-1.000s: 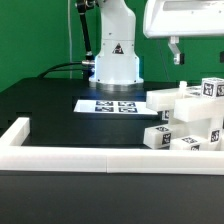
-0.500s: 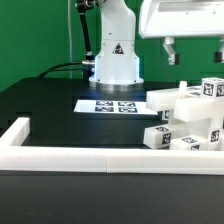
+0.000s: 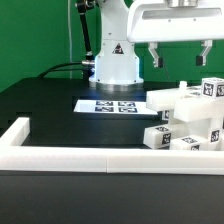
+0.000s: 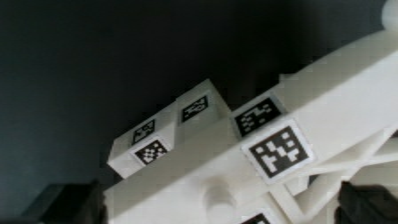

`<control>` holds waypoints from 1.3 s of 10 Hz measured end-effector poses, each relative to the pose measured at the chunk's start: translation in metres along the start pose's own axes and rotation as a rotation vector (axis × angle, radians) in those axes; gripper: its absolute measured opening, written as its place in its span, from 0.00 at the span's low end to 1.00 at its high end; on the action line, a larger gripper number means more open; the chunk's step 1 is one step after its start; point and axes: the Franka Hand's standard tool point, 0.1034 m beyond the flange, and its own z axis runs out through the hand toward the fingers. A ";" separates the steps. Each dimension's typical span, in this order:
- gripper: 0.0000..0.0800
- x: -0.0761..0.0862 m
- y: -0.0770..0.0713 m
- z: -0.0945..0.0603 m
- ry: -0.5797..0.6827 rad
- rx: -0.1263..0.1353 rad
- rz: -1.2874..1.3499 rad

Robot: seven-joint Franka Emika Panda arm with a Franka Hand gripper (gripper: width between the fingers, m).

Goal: Assemble chair

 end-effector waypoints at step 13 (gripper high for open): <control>0.81 -0.076 -0.012 0.039 -0.027 -0.015 0.084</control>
Offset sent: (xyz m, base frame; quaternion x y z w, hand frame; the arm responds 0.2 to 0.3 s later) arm -0.0486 0.0109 -0.0262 0.0249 -0.0246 0.0193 0.9992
